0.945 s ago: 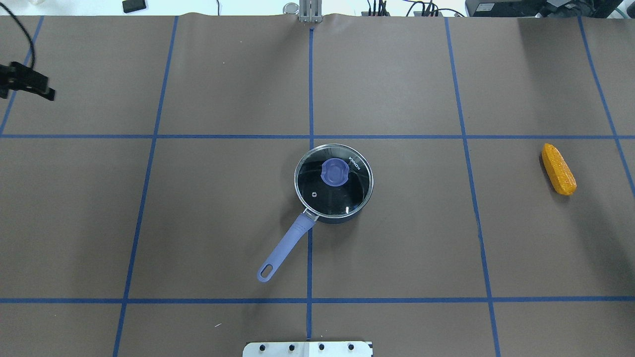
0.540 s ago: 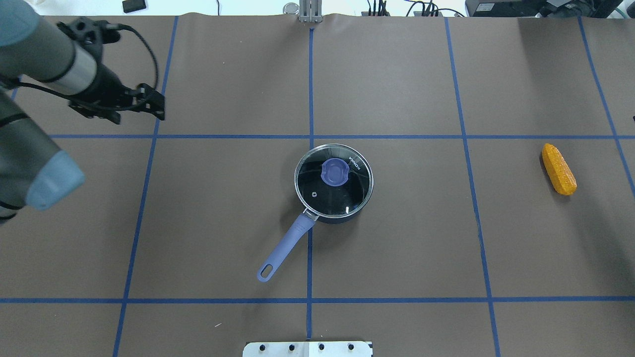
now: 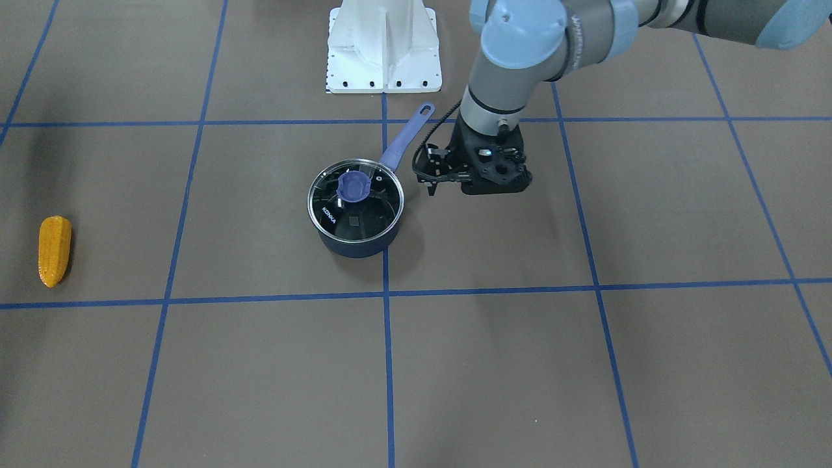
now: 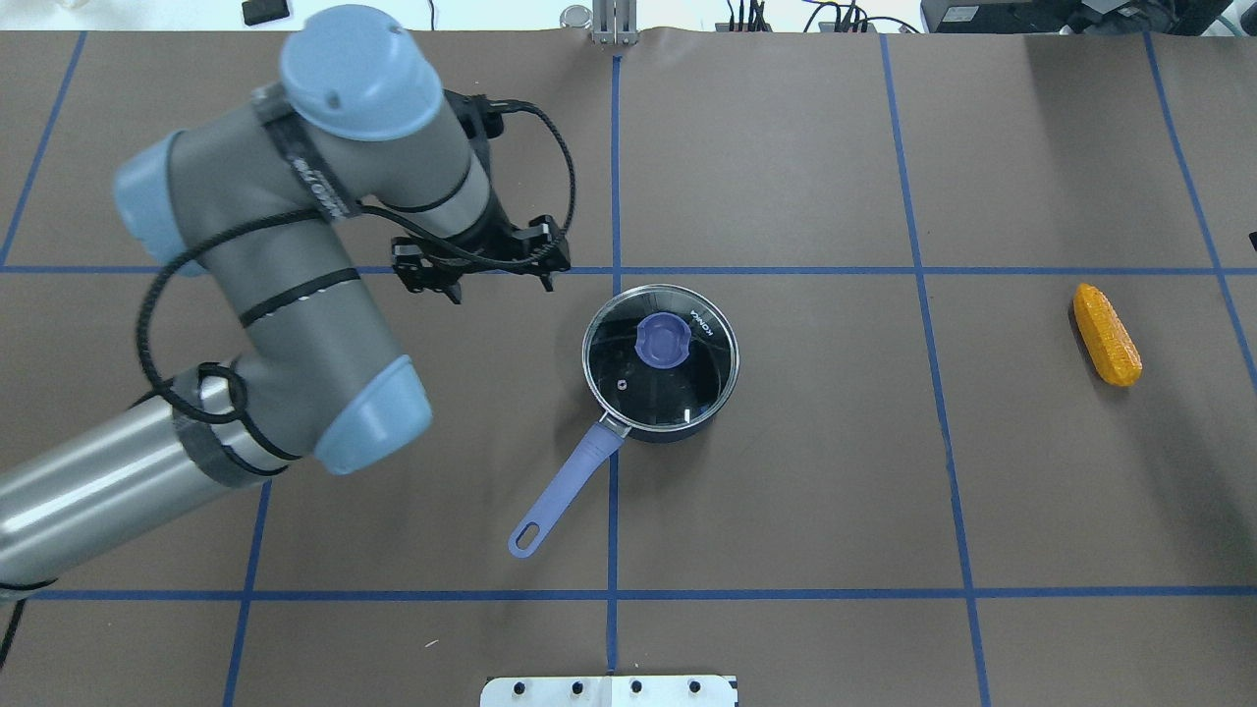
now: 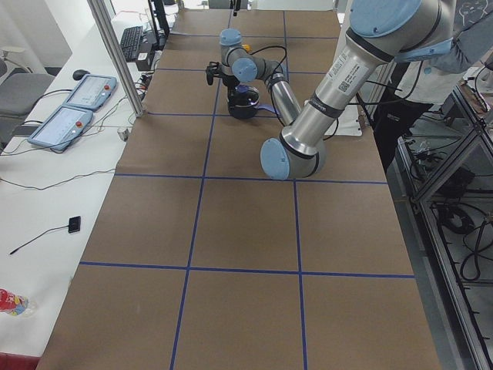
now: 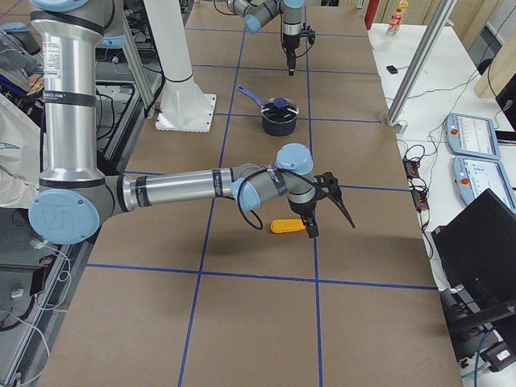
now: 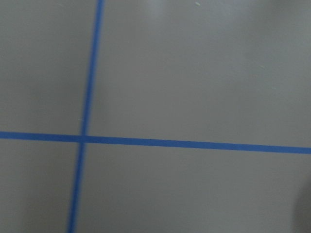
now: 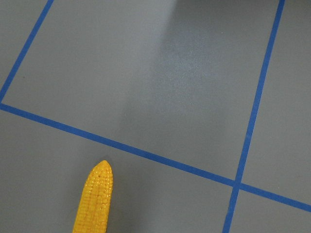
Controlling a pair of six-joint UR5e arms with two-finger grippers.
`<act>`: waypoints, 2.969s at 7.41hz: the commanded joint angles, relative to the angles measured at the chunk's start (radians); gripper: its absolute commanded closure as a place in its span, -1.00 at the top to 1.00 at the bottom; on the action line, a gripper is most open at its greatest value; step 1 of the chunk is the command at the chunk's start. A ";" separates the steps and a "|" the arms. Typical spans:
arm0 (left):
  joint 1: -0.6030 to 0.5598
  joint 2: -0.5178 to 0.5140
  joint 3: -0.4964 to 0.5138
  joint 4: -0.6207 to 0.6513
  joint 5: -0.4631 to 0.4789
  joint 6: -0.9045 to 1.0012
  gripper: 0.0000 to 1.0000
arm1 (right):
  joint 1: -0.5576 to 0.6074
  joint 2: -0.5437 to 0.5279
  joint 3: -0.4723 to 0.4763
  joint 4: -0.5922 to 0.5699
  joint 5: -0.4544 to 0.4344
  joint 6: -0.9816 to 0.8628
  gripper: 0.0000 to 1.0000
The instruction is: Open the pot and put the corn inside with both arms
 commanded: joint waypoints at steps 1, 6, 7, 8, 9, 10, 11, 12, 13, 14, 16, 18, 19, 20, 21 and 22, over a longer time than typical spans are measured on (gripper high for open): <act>0.093 -0.181 0.180 0.003 0.090 -0.068 0.98 | -0.001 -0.002 -0.001 0.000 0.000 0.000 1.00; 0.134 -0.243 0.266 -0.002 0.130 -0.084 0.97 | -0.002 -0.002 -0.001 0.000 0.000 0.002 1.00; 0.159 -0.243 0.276 -0.005 0.154 -0.082 0.97 | -0.002 0.000 -0.001 0.000 0.000 0.002 1.00; 0.161 -0.243 0.283 -0.006 0.156 -0.077 0.96 | -0.002 -0.002 -0.002 -0.002 0.000 0.000 1.00; 0.162 -0.245 0.283 -0.008 0.155 -0.074 0.95 | -0.004 -0.002 -0.002 -0.002 -0.002 0.000 1.00; 0.162 -0.243 0.283 -0.009 0.156 -0.071 0.76 | -0.004 0.000 -0.002 -0.002 -0.002 0.000 1.00; 0.162 -0.242 0.284 -0.022 0.156 -0.067 0.44 | -0.004 0.000 -0.002 -0.002 -0.002 0.000 1.00; 0.162 -0.243 0.287 -0.023 0.156 -0.055 0.17 | -0.005 0.000 -0.002 -0.002 -0.002 0.000 1.00; 0.162 -0.243 0.287 -0.029 0.156 -0.044 -0.06 | -0.007 0.000 -0.002 -0.002 -0.003 0.000 1.00; 0.162 -0.243 0.287 -0.029 0.156 -0.042 -0.25 | -0.007 0.000 -0.002 -0.002 -0.002 0.000 1.00; 0.162 -0.243 0.269 -0.026 0.156 -0.039 -0.40 | -0.007 0.001 -0.002 -0.002 -0.003 0.000 1.00; 0.141 -0.231 0.212 -0.010 0.152 -0.022 -0.47 | -0.007 0.003 -0.002 0.000 -0.002 0.000 1.00; 0.121 -0.187 0.151 0.009 0.147 0.007 -0.49 | -0.007 0.006 -0.002 -0.002 -0.003 0.000 1.00; 0.096 -0.106 0.041 0.041 0.144 0.078 -0.49 | -0.007 0.008 -0.002 -0.002 -0.003 0.002 1.00; 0.067 -0.002 -0.077 0.069 0.135 0.164 -0.49 | -0.008 0.008 -0.002 -0.002 -0.003 0.002 1.00; 0.015 0.102 -0.149 0.069 0.079 0.242 -0.49 | -0.008 0.008 -0.002 -0.002 -0.003 0.002 1.00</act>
